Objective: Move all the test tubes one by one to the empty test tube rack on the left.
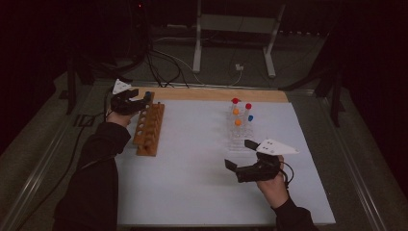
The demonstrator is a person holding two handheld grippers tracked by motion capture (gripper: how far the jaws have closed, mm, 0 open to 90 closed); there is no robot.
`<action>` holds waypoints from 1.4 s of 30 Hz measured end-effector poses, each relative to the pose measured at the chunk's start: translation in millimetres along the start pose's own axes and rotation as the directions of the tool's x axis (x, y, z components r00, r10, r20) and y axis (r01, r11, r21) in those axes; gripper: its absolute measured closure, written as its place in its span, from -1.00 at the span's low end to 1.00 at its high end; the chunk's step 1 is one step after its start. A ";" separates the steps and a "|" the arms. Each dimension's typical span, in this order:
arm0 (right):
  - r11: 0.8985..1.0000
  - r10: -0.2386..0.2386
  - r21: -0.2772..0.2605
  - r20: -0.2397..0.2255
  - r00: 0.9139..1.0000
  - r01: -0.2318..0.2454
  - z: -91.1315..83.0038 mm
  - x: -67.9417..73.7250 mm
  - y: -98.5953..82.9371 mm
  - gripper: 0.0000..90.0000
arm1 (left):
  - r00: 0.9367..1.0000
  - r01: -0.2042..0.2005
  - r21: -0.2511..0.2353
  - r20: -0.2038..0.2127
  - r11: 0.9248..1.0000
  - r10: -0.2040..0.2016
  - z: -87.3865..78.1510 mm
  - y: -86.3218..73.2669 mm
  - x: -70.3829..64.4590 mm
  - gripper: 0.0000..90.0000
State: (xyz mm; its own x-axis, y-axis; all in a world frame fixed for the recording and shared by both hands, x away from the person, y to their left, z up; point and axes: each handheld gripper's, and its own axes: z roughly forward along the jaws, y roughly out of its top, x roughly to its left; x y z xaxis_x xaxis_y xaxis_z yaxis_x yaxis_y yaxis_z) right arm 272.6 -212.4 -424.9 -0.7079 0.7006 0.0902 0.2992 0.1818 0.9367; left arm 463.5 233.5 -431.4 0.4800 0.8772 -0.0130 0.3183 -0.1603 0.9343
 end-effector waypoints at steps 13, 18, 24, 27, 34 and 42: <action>0.996 0.042 0.072 0.143 0.989 -0.053 5.6 -65.3 1.5 -1.00 | 0.982 0.030 0.003 0.187 1.000 -0.030 -59.8 -24.0 -33.3 -0.94; 0.994 0.047 0.088 0.172 0.984 -0.063 19.1 -80.8 -5.8 -0.90 | 0.970 -0.005 -0.009 0.241 1.000 0.007 -84.9 -34.2 -50.3 -0.94; 0.991 0.055 0.109 0.232 0.971 -0.083 31.4 -101.5 -8.3 -0.63 | 0.951 -0.036 -0.003 0.306 0.999 0.035 -107.7 -49.9 -70.8 -0.94; 0.987 0.064 0.128 0.257 0.964 -0.100 37.4 -112.3 -8.6 -0.41 | 0.944 -0.056 0.003 0.327 0.998 0.052 -113.7 -58.1 -80.7 -0.94; 0.977 0.094 0.159 0.290 0.953 -0.145 51.4 -131.3 -8.0 0.10 | 0.927 -0.105 0.011 0.363 0.994 0.094 -118.1 -71.1 -98.7 -0.94; 0.971 0.087 0.187 0.296 0.951 -0.147 67.3 -137.1 -9.7 0.36 | 0.915 -0.116 0.020 0.392 0.993 0.099 -115.3 -77.0 -105.5 -0.94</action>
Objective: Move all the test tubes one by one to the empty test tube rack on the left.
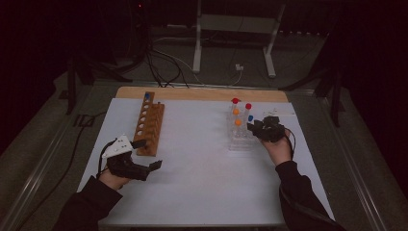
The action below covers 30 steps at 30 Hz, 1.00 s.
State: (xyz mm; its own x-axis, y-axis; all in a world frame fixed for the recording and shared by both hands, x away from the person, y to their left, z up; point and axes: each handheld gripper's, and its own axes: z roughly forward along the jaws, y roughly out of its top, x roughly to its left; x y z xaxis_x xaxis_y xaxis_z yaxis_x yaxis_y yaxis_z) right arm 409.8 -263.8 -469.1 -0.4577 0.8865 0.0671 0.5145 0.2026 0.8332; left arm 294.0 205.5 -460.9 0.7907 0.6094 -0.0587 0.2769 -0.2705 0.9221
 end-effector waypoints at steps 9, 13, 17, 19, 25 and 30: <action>0.999 -0.023 0.026 0.020 1.000 0.022 8.9 3.6 5.0 0.70 | 1.000 0.005 0.006 0.006 1.000 -0.005 0.5 -2.4 0.9 -0.94; 1.000 -0.029 0.013 0.028 0.999 0.029 2.3 3.3 11.4 0.71 | 1.000 0.015 0.009 0.014 1.000 -0.016 0.5 -2.1 2.0 -0.94; 0.999 -0.052 -0.009 0.027 0.998 0.053 -11.0 3.9 21.0 0.71 | 1.000 0.017 0.012 0.020 1.000 -0.017 0.5 -0.8 1.2 -0.94; 0.997 -0.069 -0.019 0.033 0.997 0.069 -18.4 5.9 26.2 0.71 | 1.000 0.013 0.013 0.026 1.000 -0.013 0.2 0.4 0.7 -0.94; 0.993 -0.108 -0.042 0.056 0.993 0.110 -44.3 12.7 41.2 0.71 | 0.999 0.007 0.018 0.044 1.000 -0.007 -0.1 4.4 -3.0 -0.94; 0.989 -0.133 -0.056 0.051 0.990 0.136 -67.4 19.7 49.3 0.71 | 0.998 0.001 0.014 0.063 1.000 -0.002 -1.4 9.0 -5.7 -0.94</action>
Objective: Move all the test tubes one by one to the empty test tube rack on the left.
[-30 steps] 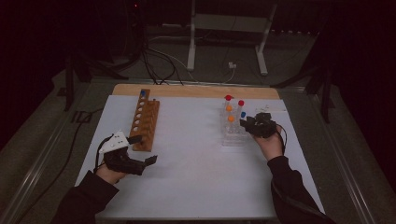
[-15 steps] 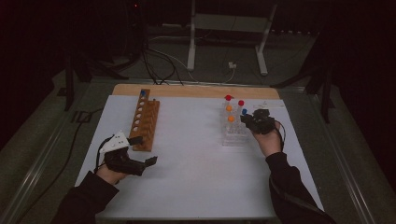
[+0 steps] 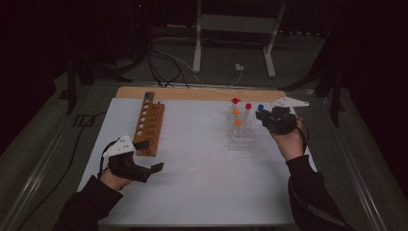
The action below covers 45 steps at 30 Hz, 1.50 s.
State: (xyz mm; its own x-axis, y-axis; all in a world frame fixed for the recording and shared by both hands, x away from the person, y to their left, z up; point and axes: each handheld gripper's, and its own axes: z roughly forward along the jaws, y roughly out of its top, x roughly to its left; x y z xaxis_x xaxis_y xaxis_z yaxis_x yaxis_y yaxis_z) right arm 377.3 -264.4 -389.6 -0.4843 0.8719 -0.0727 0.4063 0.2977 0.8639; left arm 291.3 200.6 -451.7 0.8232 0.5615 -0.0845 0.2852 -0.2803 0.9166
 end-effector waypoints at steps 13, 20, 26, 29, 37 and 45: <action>0.996 -0.086 0.009 -0.112 0.990 0.088 -31.1 37.8 -1.1 0.71 | 0.998 -0.015 -0.005 0.057 1.000 0.015 3.5 10.1 -10.0 -0.94; 0.991 -0.125 0.020 -0.206 0.971 0.132 -28.4 66.7 -11.7 0.71 | 0.996 -0.020 0.008 0.089 1.000 0.020 8.7 12.3 -14.4 -0.94; 0.988 -0.139 0.033 -0.279 0.950 0.154 -19.0 89.8 -23.0 0.71 | 0.993 -0.029 0.011 0.116 1.000 0.028 14.0 14.8 -19.2 -0.91; 0.985 -0.146 0.042 -0.314 0.938 0.167 -13.0 101.7 -29.6 0.71 | 0.991 -0.033 0.015 0.131 0.999 0.031 18.3 15.6 -22.2 -0.91; 0.977 -0.166 0.055 -0.397 0.903 0.204 -1.7 131.3 -43.6 0.71 | 0.985 -0.054 0.023 0.167 0.998 0.050 29.4 19.6 -30.2 -0.88; 0.971 -0.179 0.062 -0.456 0.872 0.231 2.5 151.3 -50.4 0.71 | 0.976 -0.075 0.012 0.206 0.997 0.071 42.6 26.7 -38.5 -0.79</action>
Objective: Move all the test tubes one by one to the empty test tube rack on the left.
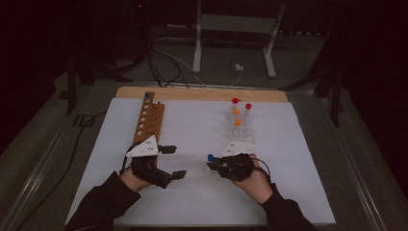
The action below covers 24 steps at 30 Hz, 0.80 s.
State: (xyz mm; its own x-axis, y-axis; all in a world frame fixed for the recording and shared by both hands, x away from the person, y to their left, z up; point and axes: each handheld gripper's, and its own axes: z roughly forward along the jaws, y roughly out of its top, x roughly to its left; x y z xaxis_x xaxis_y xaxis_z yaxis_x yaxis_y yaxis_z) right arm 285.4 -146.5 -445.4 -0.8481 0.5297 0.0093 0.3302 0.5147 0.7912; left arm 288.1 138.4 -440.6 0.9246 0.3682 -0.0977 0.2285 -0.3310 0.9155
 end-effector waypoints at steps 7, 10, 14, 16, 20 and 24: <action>1.000 -0.010 0.009 -0.024 1.000 0.010 5.7 6.8 -0.5 0.71 | 0.999 -0.031 -0.010 0.020 0.999 0.031 13.9 6.9 -4.8 -0.54; 1.000 -0.012 0.007 -0.030 0.999 0.012 6.0 8.0 -0.1 0.71 | 0.999 -0.038 -0.018 0.023 0.999 0.038 19.7 9.5 -5.3 -0.40; 1.000 -0.014 0.007 -0.034 0.999 0.014 5.7 9.5 0.6 0.71 | 0.998 -0.051 -0.022 0.036 0.998 0.052 27.8 13.1 -6.2 -0.18; 1.000 -0.014 0.006 -0.038 0.999 0.014 5.7 9.2 0.8 0.71 | 0.998 -0.059 -0.017 0.038 0.998 0.059 32.6 14.8 -7.0 -0.07; 1.000 -0.009 0.006 -0.041 0.999 0.010 5.5 9.1 1.1 0.71 | 0.997 -0.067 -0.002 0.043 0.998 0.067 42.2 16.2 -8.4 0.09; 1.000 -0.009 0.003 -0.043 0.999 0.009 5.4 9.5 1.1 0.71 | 0.996 -0.074 0.003 0.043 0.997 0.073 47.6 15.9 -8.9 0.27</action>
State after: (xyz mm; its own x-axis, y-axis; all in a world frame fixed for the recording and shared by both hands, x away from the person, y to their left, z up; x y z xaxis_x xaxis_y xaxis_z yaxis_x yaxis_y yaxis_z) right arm 280.0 -137.3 -447.8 -0.8682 0.4954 0.0288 0.3239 0.5217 0.7893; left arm 298.0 88.5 -443.8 0.9511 0.3052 -0.0469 0.1608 -0.3597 0.9191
